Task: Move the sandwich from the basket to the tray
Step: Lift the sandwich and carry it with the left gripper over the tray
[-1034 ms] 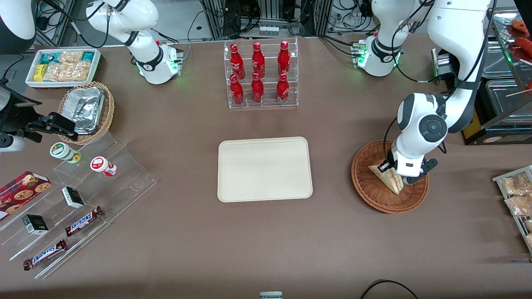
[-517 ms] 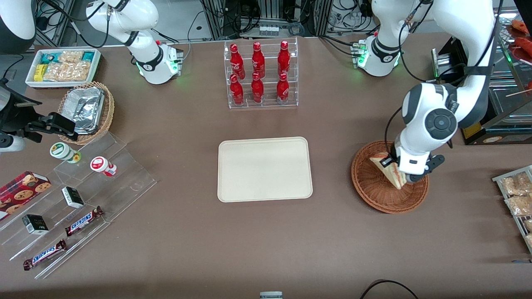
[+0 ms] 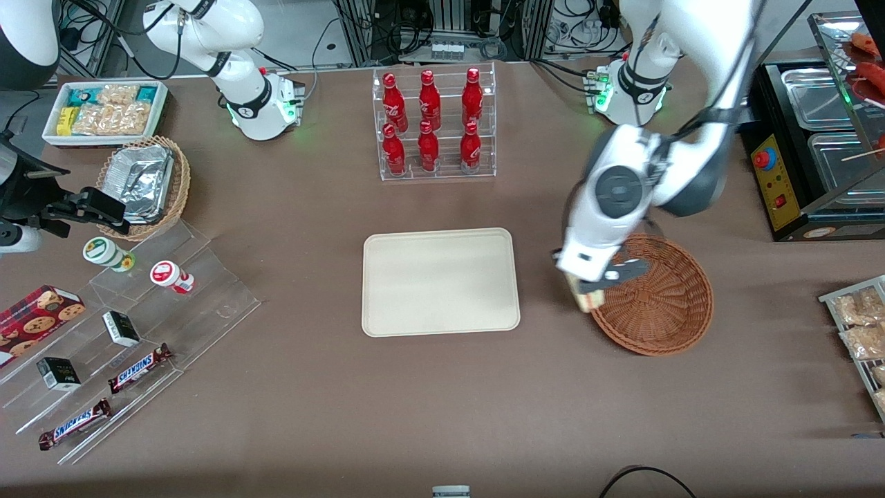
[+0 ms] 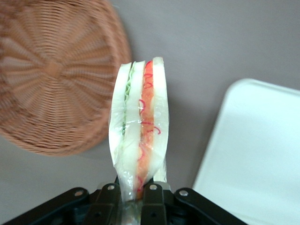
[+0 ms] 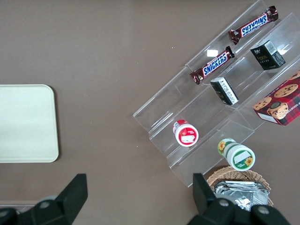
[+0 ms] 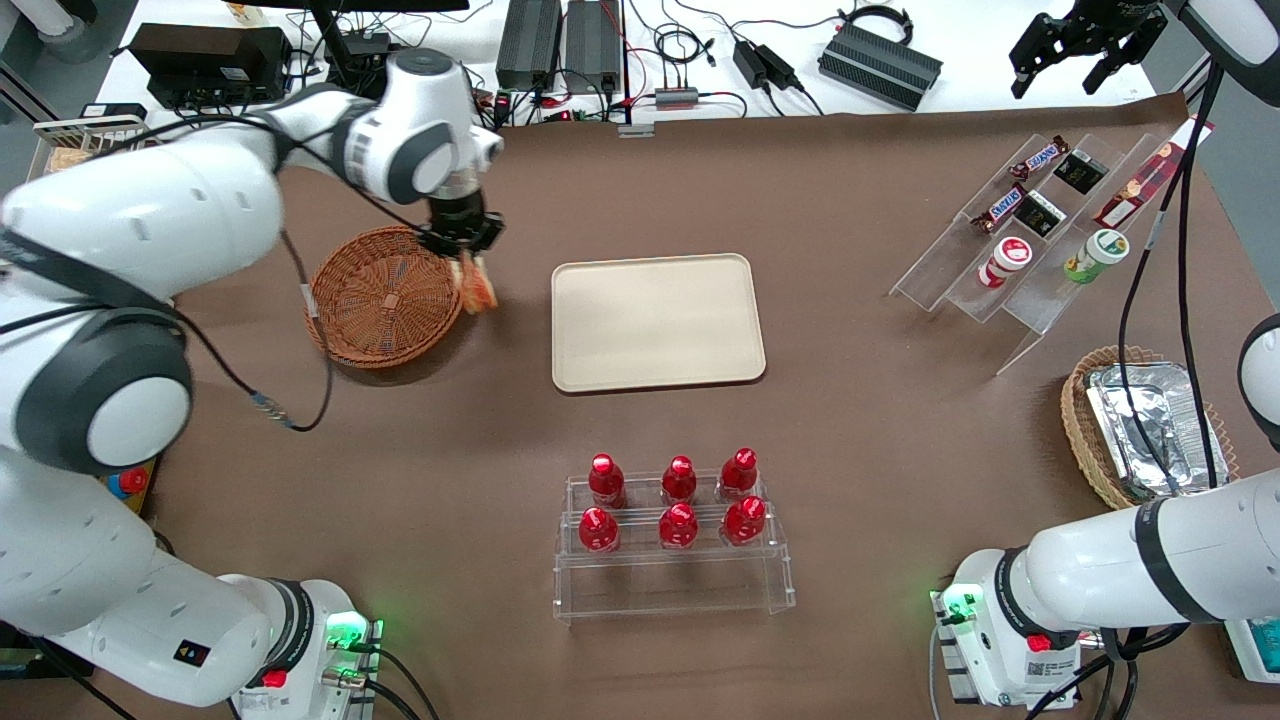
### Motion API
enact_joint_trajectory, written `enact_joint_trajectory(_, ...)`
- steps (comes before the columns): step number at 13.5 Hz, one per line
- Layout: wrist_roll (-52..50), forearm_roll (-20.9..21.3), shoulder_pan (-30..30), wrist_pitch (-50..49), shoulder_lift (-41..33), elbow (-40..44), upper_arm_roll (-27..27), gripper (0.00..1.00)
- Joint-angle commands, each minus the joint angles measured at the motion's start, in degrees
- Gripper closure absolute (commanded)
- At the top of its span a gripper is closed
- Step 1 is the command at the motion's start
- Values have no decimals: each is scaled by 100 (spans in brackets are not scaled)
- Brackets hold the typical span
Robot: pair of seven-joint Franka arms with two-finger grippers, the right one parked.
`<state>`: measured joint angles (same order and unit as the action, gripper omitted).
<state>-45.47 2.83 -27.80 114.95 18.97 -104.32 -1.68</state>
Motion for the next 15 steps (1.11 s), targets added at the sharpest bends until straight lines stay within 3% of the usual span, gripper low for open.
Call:
enact_joint_trajectory(1, 117, -220, -401, -192, 738, 885, 71, 100)
enact_joint_trajectory(7, -23, -669, -1148, -166, 1802, 2176, 80, 100)
enact_joint_trajectory(15, -664, -678, -1676, -139, 2936, 3513, 89, 100)
